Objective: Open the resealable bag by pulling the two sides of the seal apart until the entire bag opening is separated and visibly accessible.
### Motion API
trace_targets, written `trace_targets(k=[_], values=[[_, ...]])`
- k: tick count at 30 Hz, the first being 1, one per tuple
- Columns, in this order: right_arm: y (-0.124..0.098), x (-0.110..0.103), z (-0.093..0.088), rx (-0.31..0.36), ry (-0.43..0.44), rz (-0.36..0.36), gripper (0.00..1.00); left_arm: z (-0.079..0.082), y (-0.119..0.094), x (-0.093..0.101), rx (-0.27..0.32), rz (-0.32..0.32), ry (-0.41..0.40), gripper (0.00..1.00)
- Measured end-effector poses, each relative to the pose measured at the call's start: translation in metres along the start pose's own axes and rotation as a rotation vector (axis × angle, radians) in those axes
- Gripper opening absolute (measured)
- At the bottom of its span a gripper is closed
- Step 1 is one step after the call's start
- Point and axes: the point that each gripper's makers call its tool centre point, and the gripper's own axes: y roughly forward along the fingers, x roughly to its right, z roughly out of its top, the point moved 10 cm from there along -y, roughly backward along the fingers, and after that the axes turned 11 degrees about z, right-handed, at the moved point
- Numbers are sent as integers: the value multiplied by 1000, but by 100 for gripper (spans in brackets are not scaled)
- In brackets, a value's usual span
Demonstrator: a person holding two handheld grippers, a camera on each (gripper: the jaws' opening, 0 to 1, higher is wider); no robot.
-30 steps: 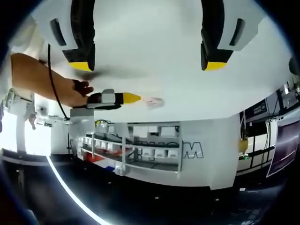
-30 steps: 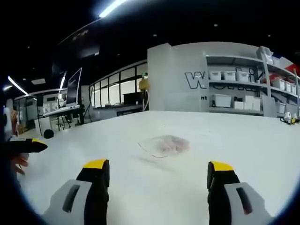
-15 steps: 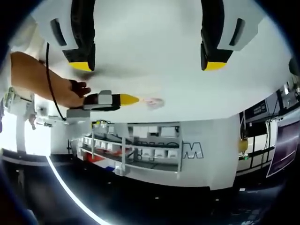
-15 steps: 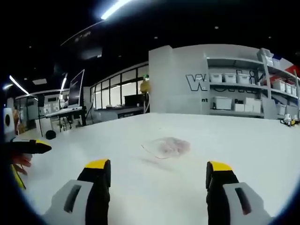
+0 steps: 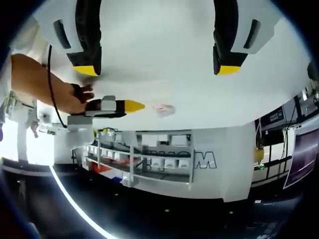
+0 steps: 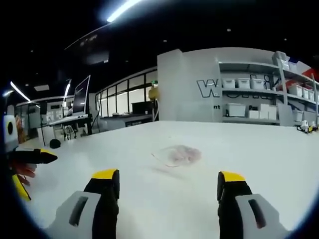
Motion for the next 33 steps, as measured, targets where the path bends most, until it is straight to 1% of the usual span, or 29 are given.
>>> trace_targets(k=[5,17,25,31,33], values=[[-7,-5,1,19,2,2,79,0,-1,0,1,1,0,92],[-14,-11,-1,19,-3,5,79,-1,-3,0,4,1,-4,92],[-28,-16,0,34,-15,-9,77,0,-4,0,9,1,-8,92],[-44,-18,3,70,-18,-25,77,0,-4,1,11,3,-8,92],[-46,-18,2,66,-22,-23,77,0,-4,1,9,0,-8,92]])
